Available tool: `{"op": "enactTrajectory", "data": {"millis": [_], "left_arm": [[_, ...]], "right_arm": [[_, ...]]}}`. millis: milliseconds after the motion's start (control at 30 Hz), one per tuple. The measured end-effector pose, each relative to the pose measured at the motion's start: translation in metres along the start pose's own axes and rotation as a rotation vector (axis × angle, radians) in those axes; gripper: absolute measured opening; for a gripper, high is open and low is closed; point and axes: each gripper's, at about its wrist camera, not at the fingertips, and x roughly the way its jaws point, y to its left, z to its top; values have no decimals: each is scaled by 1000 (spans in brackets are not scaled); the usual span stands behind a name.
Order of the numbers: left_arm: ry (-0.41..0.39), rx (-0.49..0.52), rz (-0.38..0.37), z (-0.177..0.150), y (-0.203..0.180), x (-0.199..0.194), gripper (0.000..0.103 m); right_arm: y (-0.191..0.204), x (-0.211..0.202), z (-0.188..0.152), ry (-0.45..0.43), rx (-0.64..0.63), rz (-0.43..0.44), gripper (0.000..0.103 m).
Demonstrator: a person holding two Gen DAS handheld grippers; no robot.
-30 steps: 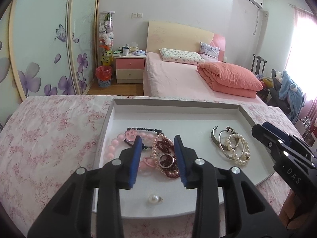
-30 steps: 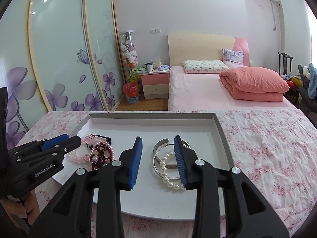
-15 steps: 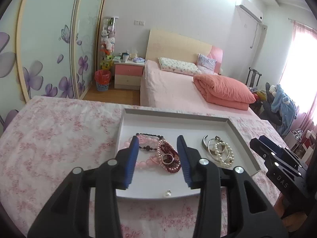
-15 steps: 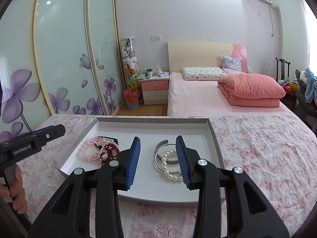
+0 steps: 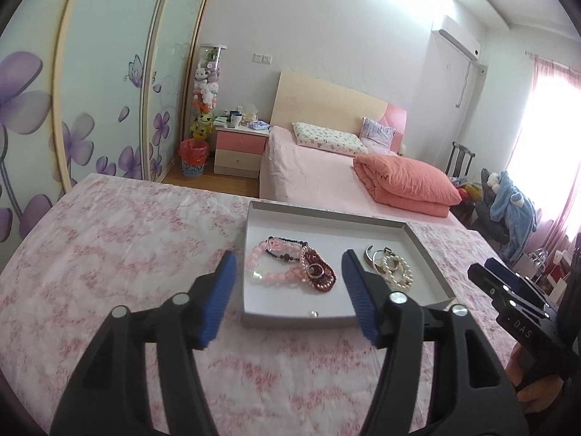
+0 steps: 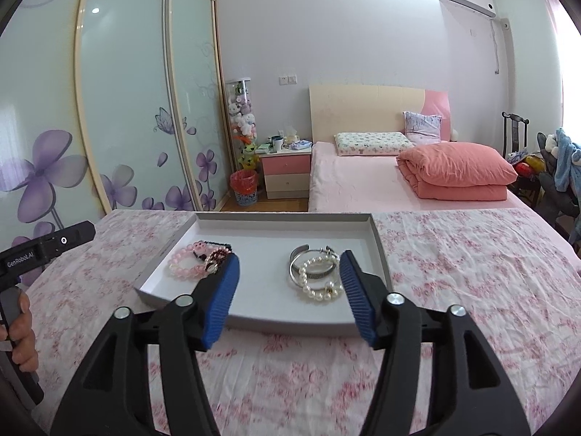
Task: Organize jewelry
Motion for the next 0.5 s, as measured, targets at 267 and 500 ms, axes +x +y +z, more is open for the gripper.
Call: {"op": "enactTrajectory", "data": {"millis": [267,500], "left_arm": [[-42,41,29,-25,-3,-37,89],[-90,111,90,-49,-11,-60,99]], "right_arm": [[6,-32,-16,-16,-3,6,88],[15,-55,-32,-38,-13,0,101]]}}
